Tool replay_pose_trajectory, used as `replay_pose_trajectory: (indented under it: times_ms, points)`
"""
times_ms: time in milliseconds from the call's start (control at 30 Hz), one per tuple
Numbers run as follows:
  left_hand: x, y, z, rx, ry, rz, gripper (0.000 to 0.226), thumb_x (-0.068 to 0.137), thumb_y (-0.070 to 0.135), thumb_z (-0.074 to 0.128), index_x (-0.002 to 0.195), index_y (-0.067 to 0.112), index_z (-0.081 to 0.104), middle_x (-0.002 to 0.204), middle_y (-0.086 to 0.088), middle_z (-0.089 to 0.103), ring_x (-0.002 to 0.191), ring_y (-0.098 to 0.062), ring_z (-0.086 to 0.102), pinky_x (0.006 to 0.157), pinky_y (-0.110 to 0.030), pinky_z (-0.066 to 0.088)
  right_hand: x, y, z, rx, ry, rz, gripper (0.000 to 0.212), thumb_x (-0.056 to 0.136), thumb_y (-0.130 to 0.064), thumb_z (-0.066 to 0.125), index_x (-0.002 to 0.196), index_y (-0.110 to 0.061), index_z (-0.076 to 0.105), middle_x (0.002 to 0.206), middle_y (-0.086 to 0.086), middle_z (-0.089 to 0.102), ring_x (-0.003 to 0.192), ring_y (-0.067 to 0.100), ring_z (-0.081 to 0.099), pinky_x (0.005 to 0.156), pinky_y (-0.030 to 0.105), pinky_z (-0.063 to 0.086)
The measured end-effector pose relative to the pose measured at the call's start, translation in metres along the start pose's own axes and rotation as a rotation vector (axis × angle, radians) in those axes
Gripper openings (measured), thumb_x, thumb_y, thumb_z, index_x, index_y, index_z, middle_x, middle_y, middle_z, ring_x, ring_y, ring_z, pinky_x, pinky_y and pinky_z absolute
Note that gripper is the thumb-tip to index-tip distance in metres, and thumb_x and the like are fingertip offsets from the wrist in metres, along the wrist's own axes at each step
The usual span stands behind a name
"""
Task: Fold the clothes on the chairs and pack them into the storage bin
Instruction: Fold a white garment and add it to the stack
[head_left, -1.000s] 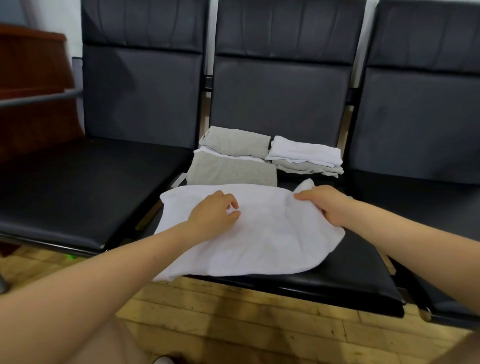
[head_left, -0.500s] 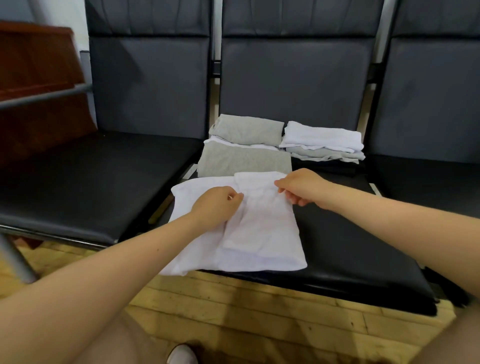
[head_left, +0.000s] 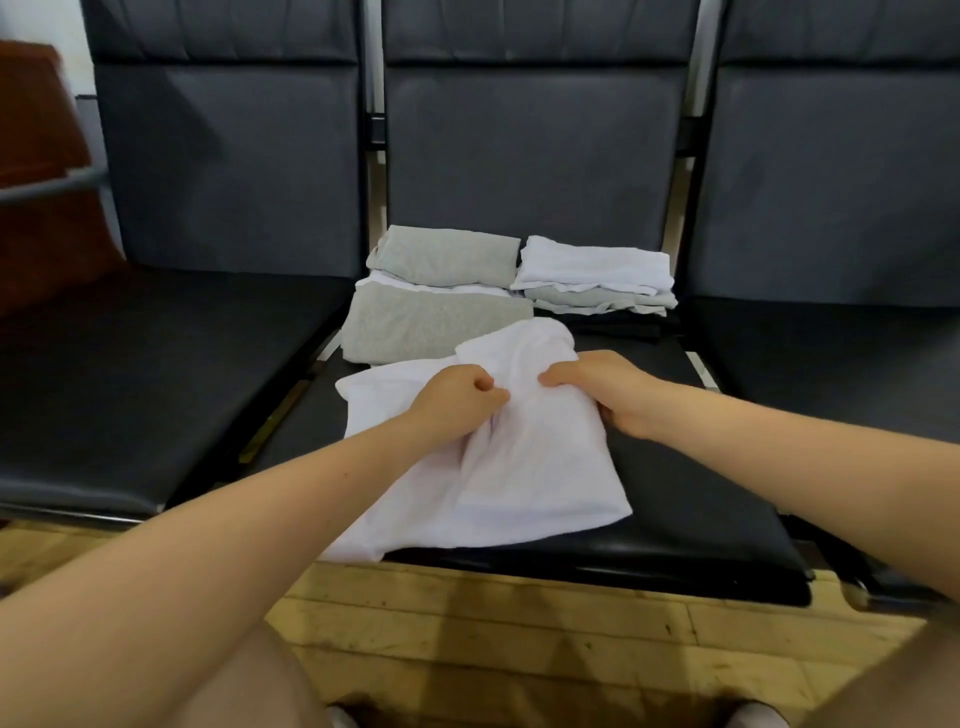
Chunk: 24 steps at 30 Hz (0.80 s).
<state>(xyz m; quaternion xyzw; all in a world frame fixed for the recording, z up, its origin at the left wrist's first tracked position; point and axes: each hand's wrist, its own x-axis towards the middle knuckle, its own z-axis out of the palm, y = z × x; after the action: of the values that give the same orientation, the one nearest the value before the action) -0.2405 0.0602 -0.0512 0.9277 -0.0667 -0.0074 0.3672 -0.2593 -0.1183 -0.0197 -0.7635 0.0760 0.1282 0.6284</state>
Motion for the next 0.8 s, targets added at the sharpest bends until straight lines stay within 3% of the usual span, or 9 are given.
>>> replay_pose_trajectory:
  times_ms: [133,233,333,400,533,667,800]
  points:
    - [0.0,0.032,0.019,-0.221,-0.015,0.004,0.032,0.092,0.019,0.051,0.063,0.014,0.038,0.065,-0.001,0.043,0.063,-0.017,0.041,0.063,-0.029,0.035,-0.013,0.001,-0.029,0.11,0.162,-0.006,0.035,0.081,-0.019,0.075,0.11,-0.002,0.065,0.107,0.011,0.068,0.09,0.021,0.066,0.069,0.029,0.053]
    - [-0.001,0.049,0.033,-0.275,0.011,-0.009,0.026,0.09,0.021,0.047,0.068,0.01,0.043,0.068,-0.007,0.049,0.066,-0.021,0.045,0.065,-0.03,0.037,-0.021,0.005,-0.05,0.139,0.254,0.055,0.037,0.08,-0.022,0.077,0.108,-0.003,0.061,0.1,0.01,0.066,0.084,0.02,0.064,0.073,0.032,0.051]
    - [-0.006,0.05,0.037,-0.159,0.012,0.046,0.029,0.087,0.023,0.051,0.063,0.011,0.043,0.066,-0.007,0.05,0.064,-0.019,0.045,0.064,-0.032,0.037,-0.026,0.012,-0.066,0.095,0.14,0.255,0.045,0.079,-0.028,0.078,0.117,-0.01,0.06,0.11,0.01,0.068,0.094,0.023,0.065,0.073,0.034,0.053]
    - [-0.011,0.045,0.035,-0.028,0.011,0.084,0.032,0.085,0.024,0.054,0.059,0.016,0.038,0.062,0.0,0.046,0.061,-0.016,0.042,0.06,-0.031,0.033,-0.03,0.017,-0.069,0.052,0.029,0.31,0.041,0.081,-0.024,0.075,0.117,-0.01,0.062,0.103,0.007,0.072,0.091,0.02,0.069,0.067,0.032,0.056]
    - [-0.014,0.034,0.023,0.129,0.004,0.086,0.025,0.083,0.026,0.058,0.062,0.017,0.047,0.064,0.007,0.049,0.064,-0.013,0.045,0.056,-0.029,0.033,-0.031,0.013,-0.062,-0.009,0.065,0.188,0.033,0.084,-0.016,0.071,0.113,-0.005,0.062,0.097,0.006,0.07,0.084,0.018,0.067,0.063,0.029,0.054]
    - [-0.018,0.024,-0.003,0.111,-0.001,0.013,0.018,0.088,0.028,0.056,0.075,0.015,0.056,0.071,0.0,0.055,0.067,-0.015,0.047,0.061,-0.028,0.036,-0.027,-0.01,-0.047,-0.018,0.177,0.074,0.036,0.083,-0.016,0.071,0.115,-0.007,0.057,0.102,0.008,0.064,0.084,0.019,0.062,0.065,0.03,0.05]
    - [-0.021,0.013,-0.028,0.02,-0.04,-0.108,0.024,0.092,0.027,0.051,0.077,0.014,0.064,0.071,0.004,0.061,0.061,-0.011,0.051,0.056,-0.022,0.039,-0.031,-0.033,-0.018,-0.046,0.099,-0.037,0.025,0.085,-0.017,0.068,0.106,-0.007,0.058,0.095,0.006,0.064,0.079,0.015,0.062,0.061,0.027,0.051]
